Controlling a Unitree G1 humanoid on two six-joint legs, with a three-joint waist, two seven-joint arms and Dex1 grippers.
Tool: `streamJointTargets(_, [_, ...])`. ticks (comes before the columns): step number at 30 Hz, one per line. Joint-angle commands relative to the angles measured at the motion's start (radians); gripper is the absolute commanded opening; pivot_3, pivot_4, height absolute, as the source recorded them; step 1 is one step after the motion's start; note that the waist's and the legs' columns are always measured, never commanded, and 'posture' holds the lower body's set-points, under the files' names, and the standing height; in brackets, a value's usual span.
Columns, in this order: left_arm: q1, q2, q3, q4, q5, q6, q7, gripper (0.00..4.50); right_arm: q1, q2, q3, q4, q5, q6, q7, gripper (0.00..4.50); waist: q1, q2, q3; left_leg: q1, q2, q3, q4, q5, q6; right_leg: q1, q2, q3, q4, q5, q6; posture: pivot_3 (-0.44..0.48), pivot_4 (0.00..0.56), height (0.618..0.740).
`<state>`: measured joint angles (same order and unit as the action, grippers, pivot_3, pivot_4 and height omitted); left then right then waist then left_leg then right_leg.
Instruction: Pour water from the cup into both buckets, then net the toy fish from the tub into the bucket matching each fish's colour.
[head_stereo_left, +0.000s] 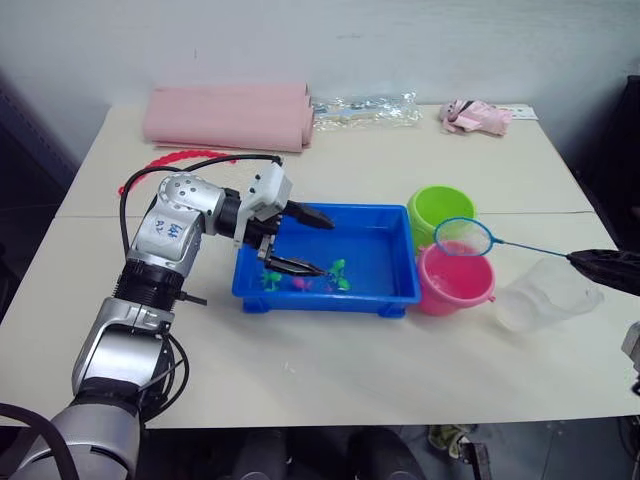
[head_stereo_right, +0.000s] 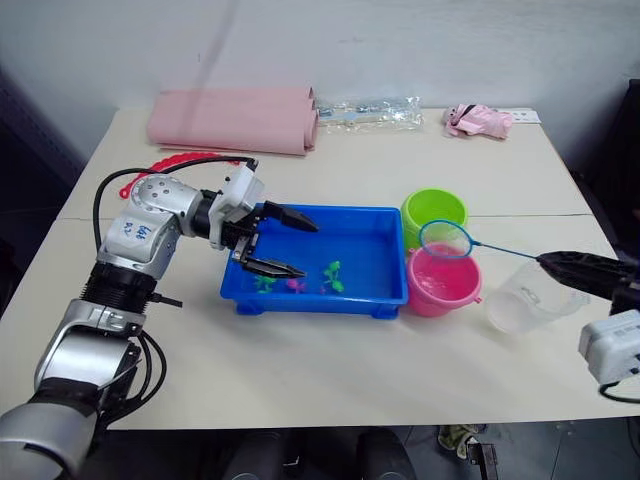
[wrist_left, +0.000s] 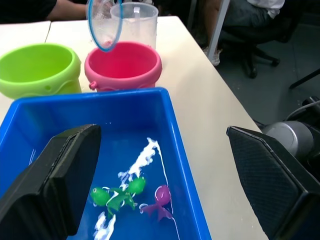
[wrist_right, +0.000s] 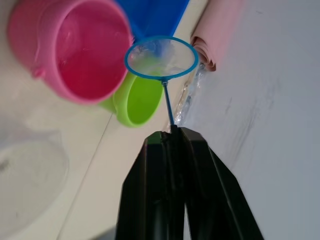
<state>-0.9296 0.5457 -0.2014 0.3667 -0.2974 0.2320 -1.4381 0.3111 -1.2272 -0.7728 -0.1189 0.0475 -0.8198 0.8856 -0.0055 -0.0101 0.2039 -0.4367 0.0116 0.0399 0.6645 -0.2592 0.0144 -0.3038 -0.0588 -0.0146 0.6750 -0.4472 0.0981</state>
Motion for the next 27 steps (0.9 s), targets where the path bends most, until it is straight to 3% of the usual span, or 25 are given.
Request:
streamJointTargets(1, [0.027,0.046,0.031,-0.049,0.002,0.015,-0.002,4.4,-0.044,-0.045,0.061,-0.089,0.213,0.254,0.031,0.0,-0.001,0.0,0.0,0.0,0.0,0.0,0.0,0.0,0.0,0.0,0.0,0.0,0.0,0.0,0.0,0.0,0.15,0.74])
streamJointTargets(6, [0.115,0.132,0.041,-0.123,0.015,0.036,0.01,4.4,-0.204,-0.081,0.261,-0.188,0.354,0.567,0.018,0.0,0.001,0.0,0.0,0.0,0.001,-0.001,0.001,0.0,0.0,0.0,0.0,-0.001,0.001,0.0,0.0,0.0,0.15,0.74])
streamJointTargets(8, [0.17,0.186,0.05,-0.171,0.026,0.037,0.014,4.4,-0.305,-0.081,0.397,-0.228,0.391,0.694,0.012,0.0,0.001,0.0,0.0,0.0,0.001,-0.002,0.001,0.0,0.0,0.0,0.0,-0.001,0.0,0.0,0.0,0.0,0.15,0.74])
streamJointTargets(11, [0.242,0.261,0.085,-0.242,0.016,0.082,0.027,4.4,-0.488,-0.02,0.615,-0.262,0.391,0.857,0.032,0.0,0.0,0.0,0.0,-0.001,0.001,-0.002,0.001,0.0,0.0,-0.001,-0.001,-0.001,0.0,0.0,0.0,0.0,0.15,0.74])
streamJointTargets(15, [0.304,0.308,0.129,-0.311,-0.008,0.13,0.056,4.4,-0.637,0.095,0.778,-0.261,0.362,1.0,0.038,0.0,0.002,0.0,0.0,-0.001,0.0,-0.003,0.001,0.0,0.0,-0.001,-0.002,-0.001,0.001,0.0,0.0,0.0,0.15,0.74])
streamJointTargets(21, [0.402,0.373,0.197,-0.435,-0.035,0.202,0.099,4.4,-0.746,0.251,0.968,-0.167,0.161,0.961,0.066,0.0,0.0,0.0,0.0,-0.001,0.0,-0.003,0.0,0.0,0.0,-0.001,-0.002,-0.001,0.0,0.0,0.0,0.0,0.15,0.74])
streamJointTargets(27, [0.444,0.402,0.235,-0.496,-0.058,0.25,0.131,4.4,-0.777,0.327,0.987,-0.086,0.069,0.939,0.059,0.0,0.0,0.0,0.0,-0.001,0.0,-0.003,0.0,0.0,0.0,-0.002,-0.002,-0.001,0.001,0.0,0.0,0.0,0.15,0.74])
